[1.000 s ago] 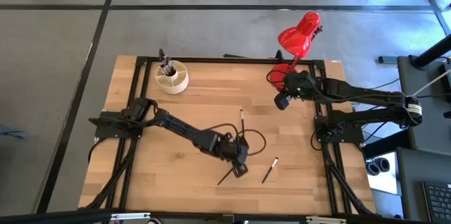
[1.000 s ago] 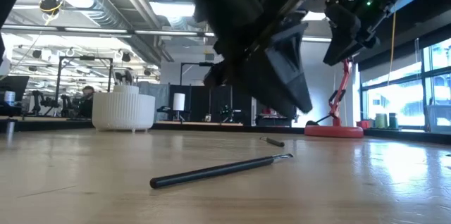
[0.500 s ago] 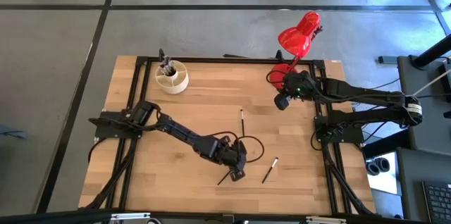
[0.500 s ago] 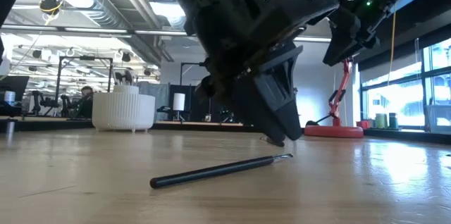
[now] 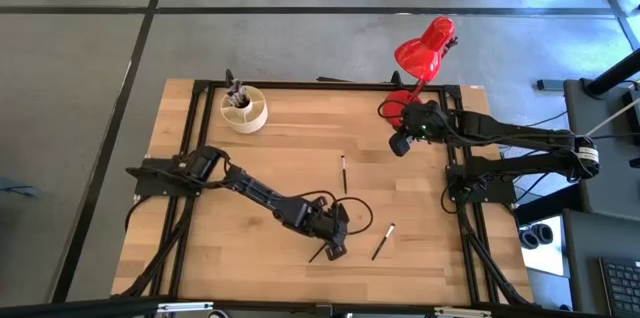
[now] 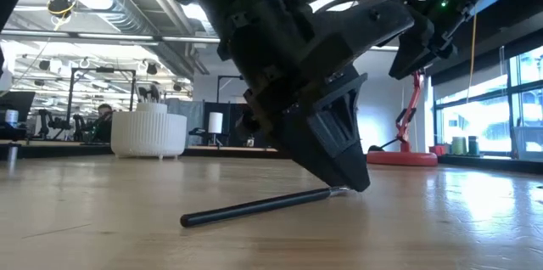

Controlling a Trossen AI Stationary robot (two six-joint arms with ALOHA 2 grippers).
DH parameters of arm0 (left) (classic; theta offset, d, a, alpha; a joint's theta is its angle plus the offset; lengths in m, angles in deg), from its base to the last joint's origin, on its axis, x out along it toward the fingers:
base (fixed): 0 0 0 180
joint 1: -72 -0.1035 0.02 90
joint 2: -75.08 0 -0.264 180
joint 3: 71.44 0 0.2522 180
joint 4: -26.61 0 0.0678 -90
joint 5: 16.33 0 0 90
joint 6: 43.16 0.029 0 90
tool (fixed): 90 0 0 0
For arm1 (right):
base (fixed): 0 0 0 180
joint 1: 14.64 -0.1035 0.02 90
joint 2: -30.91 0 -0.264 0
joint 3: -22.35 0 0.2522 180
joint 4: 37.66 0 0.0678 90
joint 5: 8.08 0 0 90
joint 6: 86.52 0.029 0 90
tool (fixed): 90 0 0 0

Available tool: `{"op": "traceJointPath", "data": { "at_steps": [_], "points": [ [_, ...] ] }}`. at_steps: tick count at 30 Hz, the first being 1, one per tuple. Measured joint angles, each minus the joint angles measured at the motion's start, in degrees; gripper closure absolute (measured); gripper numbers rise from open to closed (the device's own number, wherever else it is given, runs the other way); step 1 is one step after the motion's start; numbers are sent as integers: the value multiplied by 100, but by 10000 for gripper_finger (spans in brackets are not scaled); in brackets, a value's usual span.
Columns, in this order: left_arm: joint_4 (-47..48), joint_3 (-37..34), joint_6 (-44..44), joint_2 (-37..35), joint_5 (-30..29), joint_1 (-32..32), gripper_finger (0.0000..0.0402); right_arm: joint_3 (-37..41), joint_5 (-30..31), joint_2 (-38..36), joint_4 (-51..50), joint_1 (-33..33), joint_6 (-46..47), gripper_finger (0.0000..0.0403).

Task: Put items in baskets/containers
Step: Put the black eyeshadow brush into the white organizer

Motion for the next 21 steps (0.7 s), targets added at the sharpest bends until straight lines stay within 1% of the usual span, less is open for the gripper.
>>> {"op": "traceJointPath", "data": {
  "at_steps": [4, 7, 9, 13, 14, 18, 21],
  "points": [
    [13, 23, -49, 144, -27, 38, 311, 0, -1, 0, -10, 0, 60, 274],
    [272, 42, -167, 179, -168, 70, 317, 0, -2, 0, -17, 0, 63, 274],
    [409, 42, -171, 182, -196, 63, 332, 0, 0, 0, -19, 0, 65, 274],
    [492, 36, -46, 166, -212, 60, 385, 0, 0, 0, -19, 0, 60, 274],
    [498, 35, -33, 166, -211, 58, 392, 0, 0, 0, -17, 0, 56, 274],
    [502, 26, -14, 102, -273, 24, 397, 0, 2, 0, -20, 0, 36, 274],
    [700, -14, 53, -60, -585, -1, 397, 0, 6, 0, -18, 0, 34, 274]
  ]
}}
